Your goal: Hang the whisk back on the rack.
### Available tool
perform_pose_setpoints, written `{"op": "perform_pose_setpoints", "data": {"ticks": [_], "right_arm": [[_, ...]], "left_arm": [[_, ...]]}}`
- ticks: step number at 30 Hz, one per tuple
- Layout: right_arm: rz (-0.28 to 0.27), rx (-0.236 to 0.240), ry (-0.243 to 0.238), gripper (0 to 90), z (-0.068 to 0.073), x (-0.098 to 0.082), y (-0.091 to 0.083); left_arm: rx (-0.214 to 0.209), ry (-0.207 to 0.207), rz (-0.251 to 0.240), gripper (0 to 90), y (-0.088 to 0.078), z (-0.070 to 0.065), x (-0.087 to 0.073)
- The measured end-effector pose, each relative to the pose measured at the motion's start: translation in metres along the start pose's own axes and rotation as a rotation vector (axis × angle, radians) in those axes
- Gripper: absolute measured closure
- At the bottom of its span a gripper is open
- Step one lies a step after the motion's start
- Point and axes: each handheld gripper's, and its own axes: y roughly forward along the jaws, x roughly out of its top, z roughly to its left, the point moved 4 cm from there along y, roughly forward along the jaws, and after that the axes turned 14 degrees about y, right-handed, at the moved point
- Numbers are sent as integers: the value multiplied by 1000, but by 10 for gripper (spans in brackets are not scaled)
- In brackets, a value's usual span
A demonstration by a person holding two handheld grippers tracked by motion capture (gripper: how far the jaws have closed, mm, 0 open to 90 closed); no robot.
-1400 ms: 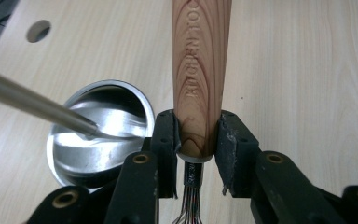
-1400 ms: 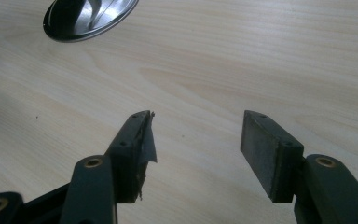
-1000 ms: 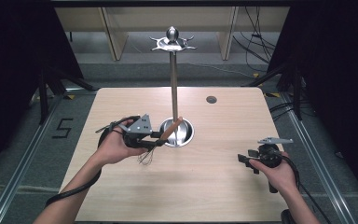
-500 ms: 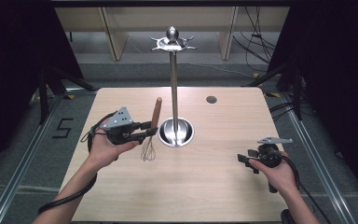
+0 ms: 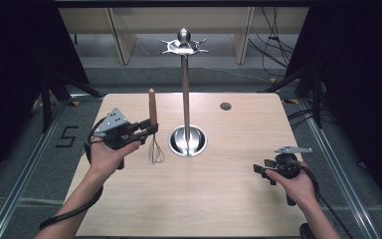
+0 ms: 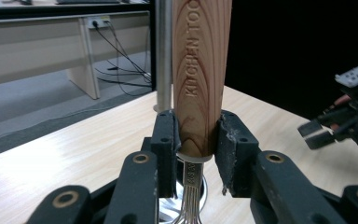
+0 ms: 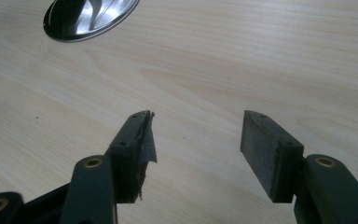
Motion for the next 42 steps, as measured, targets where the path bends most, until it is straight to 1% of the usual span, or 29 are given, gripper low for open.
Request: {"op": "perform_pose_setpoints", "data": {"ticks": [1, 3, 4, 5, 6, 10, 11, 12, 16, 21, 22, 24, 25, 26, 28, 31, 35, 38, 39, 42], "right_arm": [[-6, -16, -39, 440, -3, 1, -1], [-6, -16, -39, 440, -3, 2, -1], [-2, -3, -8, 439, -1, 0, 0], [0, 0, 0, 439, 0, 0, 0], [-6, -16, -38, 440, -3, 2, -1], [-6, -16, -39, 439, -3, 2, 0], [1, 0, 0, 440, 0, 0, 0], [-4, 15, 3, 439, 1, 0, 2], [-1, 17, 9, 440, 1, 0, 2], [-5, 18, 4, 440, 1, 0, 2], [-4, 19, -28, 440, -2, 1, 2], [-3, 19, -28, 440, -2, 1, 2], [-4, 20, -27, 440, -2, 1, 2], [-2, 19, -26, 440, -2, 1, 2], [-1, 19, -25, 439, -2, 1, 2], [-1, 19, -25, 440, -2, 1, 2], [-3, 19, -28, 439, -2, 2, 2], [-1, 18, -25, 440, -2, 1, 2], [-1, 17, -26, 439, -2, 1, 2], [-1, 18, -25, 439, -2, 1, 2]], "left_arm": [[7, -7, 0, 694, -1, 0, 1], [15, -14, -9, 694, -2, 2, 2], [21, -19, -7, 694, -3, 2, 3], [25, -17, -6, 694, -3, 3, 4], [30, -17, -12, 694, -4, 3, 5], [38, -10, -21, 694, -6, 5, 8], [40, -9, -25, 694, -7, 6, 9], [44, -6, -28, 694, -8, 7, 10], [53, 0, -36, 694, -9, 9, 15], [66, 34, -24, 694, -9, 11, 20], [67, 37, -23, 694, -8, 11, 21], [57, 46, -9, 693, -7, 12, 22], [46, 50, -8, 694, -6, 11, 22], [43, 48, -10, 693, -5, 11, 23], [41, 57, -5, 693, -3, 12, 24], [38, 55, 0, 693, -1, 13, 26], [35, 65, 3, 693, 2, 15, 29], [30, 85, 11, 693, 3, 17, 32], [33, 111, 7, 693, 3, 20, 33], [24, 116, 12, 693, 3, 23, 36]]}}
